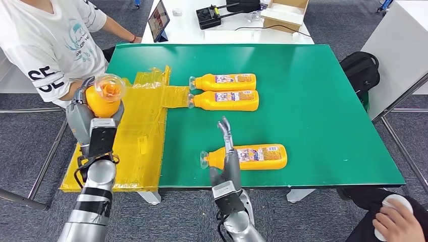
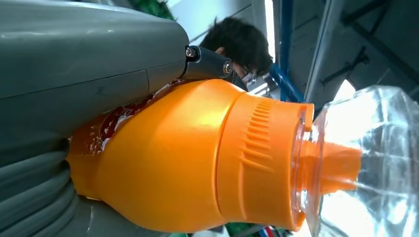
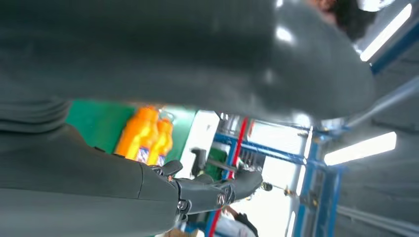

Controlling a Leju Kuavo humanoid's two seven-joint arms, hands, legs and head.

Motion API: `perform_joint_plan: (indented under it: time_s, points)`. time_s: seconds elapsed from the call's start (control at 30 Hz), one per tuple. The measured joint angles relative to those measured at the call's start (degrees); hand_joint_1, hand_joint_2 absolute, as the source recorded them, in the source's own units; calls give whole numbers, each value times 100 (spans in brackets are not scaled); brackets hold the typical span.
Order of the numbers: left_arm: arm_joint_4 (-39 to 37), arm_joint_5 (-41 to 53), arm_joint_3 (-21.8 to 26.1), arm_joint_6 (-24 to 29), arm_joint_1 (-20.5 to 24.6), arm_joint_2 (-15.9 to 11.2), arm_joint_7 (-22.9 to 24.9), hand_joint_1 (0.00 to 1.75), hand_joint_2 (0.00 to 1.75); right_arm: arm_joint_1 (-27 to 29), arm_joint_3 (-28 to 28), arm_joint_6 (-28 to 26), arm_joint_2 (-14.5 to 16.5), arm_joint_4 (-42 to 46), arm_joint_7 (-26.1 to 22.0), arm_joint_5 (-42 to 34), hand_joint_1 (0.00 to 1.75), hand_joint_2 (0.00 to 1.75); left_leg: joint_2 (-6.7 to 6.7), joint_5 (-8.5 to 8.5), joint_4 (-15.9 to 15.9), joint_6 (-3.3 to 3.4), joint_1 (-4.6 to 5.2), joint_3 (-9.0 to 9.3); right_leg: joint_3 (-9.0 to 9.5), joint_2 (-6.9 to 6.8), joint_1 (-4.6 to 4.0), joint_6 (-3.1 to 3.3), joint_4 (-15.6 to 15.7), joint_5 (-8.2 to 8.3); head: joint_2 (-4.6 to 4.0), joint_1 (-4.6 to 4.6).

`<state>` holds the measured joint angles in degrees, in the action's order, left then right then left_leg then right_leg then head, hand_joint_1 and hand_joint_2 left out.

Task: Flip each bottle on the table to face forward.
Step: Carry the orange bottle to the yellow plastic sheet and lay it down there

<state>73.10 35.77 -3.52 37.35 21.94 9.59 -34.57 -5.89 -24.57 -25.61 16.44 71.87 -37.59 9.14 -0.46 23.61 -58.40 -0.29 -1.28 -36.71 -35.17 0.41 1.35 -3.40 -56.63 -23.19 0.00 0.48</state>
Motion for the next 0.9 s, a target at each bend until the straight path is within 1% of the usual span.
perform_joint_plan:
  time_s: [0.07, 0.13, 0.17, 0.23, 0.33, 0.4, 0.5, 0.6, 0.73, 0.9]
  points:
    - [-173, 74, 57, 52, 111, -52, 19, 175, 175, 21, 13, -13, 0, 88, -2, -7, 0, 0, 0, 0, 0, 0, 0, 0, 0, 0, 0, 0, 0, 0, 0, 1]
    - [-361, 436, 91, 126, 225, -102, 212, 175, 175, 40, 36, -63, 4, 166, -17, -55, 0, 0, -1, 0, 0, 0, 1, -1, -1, -1, 0, 0, 0, 0, 0, 1]
    - [-495, 881, 101, 169, 298, -138, 416, 175, 175, 48, 52, -109, 8, 215, -27, -97, 0, 0, -3, 0, 0, 0, 0, -1, -1, -2, 0, 0, 0, 0, 0, 0]
    - [-898, 2158, 109, 225, 523, -253, 920, 175, 175, 62, 81, -212, 14, 360, -42, -203, 0, 0, -4, 0, 0, 0, 0, -1, -1, -2, 0, 0, 0, 0, 0, -1]
    - [-1880, 4127, 44, 217, 1002, -529, 1689, 175, 175, 67, 105, -322, 21, 647, -46, -256, 0, 0, 9, -2, 0, -2, 0, 3, -3, 4, -1, 9, -1, 7, 0, 1]
    - [-2549, 4815, -44, 126, 1283, -716, 1967, 175, 175, 66, 115, -411, 24, 769, -46, -171, 0, 0, 24, -2, 0, -3, -1, 6, -5, 16, -2, 17, -2, 13, 0, 0]
    - [-3278, 4963, -108, -214, 1537, -904, 1939, 175, 175, 63, 126, -511, 24, 865, -46, -103, 0, 0, 29, -3, 0, -4, -1, 8, -7, 24, -2, 16, -3, 12, 0, 1]
    - [-3737, 4894, -137, -568, 1641, -1016, 1805, 175, 175, 57, 129, -527, 24, 899, -46, -139, 0, 0, 26, -3, 0, -4, -1, 6, -7, 23, -2, 16, -3, 11, 0, 0]
    - [-4057, 4840, -155, -754, 1688, -1083, 1727, 175, 175, 56, 130, -464, 24, 912, -46, -196, 0, 0, 25, -2, 0, -4, -1, 2, -8, 22, -1, 16, -3, 10, 0, 1]
    - [-4296, 4657, -207, -1172, 1688, -1121, 1621, 175, 175, 53, 137, -250, 24, 881, -39, -339, 0, 0, 25, -1, 0, -4, 0, 1, -7, 22, -1, 16, -2, 10, 0, -1]
